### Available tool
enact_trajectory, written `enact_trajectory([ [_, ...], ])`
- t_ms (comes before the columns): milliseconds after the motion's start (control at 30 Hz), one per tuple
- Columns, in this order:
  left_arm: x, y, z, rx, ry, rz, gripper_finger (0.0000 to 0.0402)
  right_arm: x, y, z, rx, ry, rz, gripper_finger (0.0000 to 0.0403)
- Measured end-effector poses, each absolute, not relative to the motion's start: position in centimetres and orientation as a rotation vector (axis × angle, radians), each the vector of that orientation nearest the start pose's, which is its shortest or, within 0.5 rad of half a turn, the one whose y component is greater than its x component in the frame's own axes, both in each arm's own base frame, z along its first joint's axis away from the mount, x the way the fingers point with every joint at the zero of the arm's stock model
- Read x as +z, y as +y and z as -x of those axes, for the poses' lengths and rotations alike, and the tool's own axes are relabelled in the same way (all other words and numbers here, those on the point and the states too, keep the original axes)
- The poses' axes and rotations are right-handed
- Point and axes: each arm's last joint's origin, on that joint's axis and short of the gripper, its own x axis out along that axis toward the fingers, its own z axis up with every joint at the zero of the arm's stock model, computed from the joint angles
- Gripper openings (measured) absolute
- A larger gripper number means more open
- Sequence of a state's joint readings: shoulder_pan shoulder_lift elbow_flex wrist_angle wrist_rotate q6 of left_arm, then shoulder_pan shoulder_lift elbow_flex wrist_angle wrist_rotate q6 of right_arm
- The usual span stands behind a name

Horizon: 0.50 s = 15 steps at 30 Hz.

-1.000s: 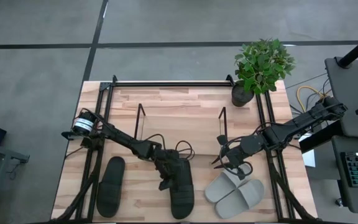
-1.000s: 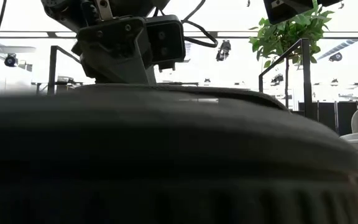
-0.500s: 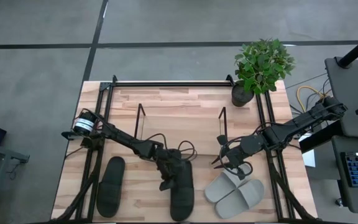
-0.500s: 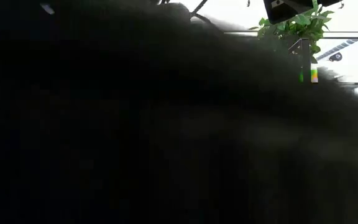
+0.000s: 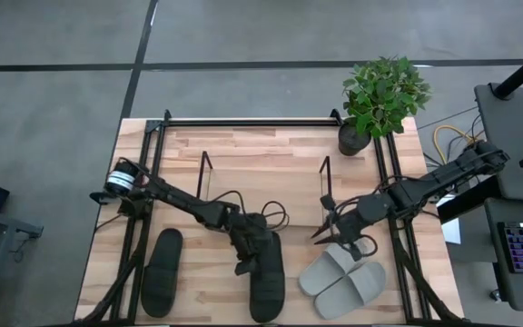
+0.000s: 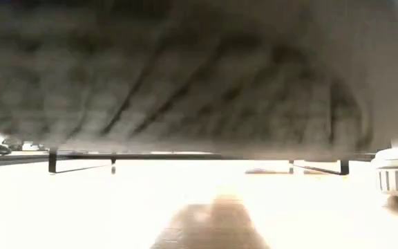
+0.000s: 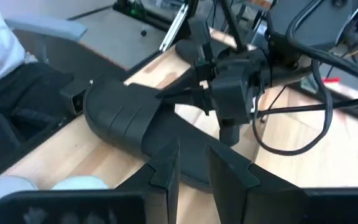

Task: Pick and place slides into the shelf
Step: Put the right black slides on the shelf

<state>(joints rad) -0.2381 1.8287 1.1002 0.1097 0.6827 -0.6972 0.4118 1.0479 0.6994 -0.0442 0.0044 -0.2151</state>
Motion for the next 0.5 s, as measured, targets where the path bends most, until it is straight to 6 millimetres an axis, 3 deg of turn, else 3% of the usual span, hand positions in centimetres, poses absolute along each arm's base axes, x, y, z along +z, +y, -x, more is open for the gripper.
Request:
enact_trajectory([
  [233, 21.6, -9.5, -36.4, -0.597, 0.836, 0.727, 0.0000, 27.9, 8.7, -20.0, 0.432, 0.297, 0.240, 0.0076],
  [500, 24.8, -7.6, -34.6, -0.467, 0.791, 0.601, 0.0000, 27.9, 8.7, -20.0, 0.433, 0.304, 0.241, 0.0076],
])
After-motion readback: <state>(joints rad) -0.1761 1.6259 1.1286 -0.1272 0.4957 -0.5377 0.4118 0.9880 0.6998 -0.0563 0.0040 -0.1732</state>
